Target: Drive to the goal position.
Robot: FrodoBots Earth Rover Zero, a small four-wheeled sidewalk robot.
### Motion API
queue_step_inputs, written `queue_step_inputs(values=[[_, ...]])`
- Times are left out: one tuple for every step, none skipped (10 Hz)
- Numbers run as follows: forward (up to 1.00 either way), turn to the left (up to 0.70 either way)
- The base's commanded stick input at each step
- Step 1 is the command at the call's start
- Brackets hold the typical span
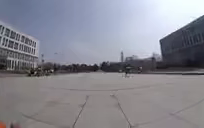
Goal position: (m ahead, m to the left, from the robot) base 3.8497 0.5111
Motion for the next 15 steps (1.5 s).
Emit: queue_step_inputs(values=[[1.0, 0.0], [1.0, 0.0], [1.0, 0.0], [1.0, 0.0], [1.0, 0.0], [1.0, 0.0], [1.0, 0.0], [1.0, 0.0], [1.0, 0.0], [1.0, 0.0], [1.0, 0.0], [1.0, 0.0], [1.0, 0.0], [1.0, 0.0], [1.0, 0.0]])
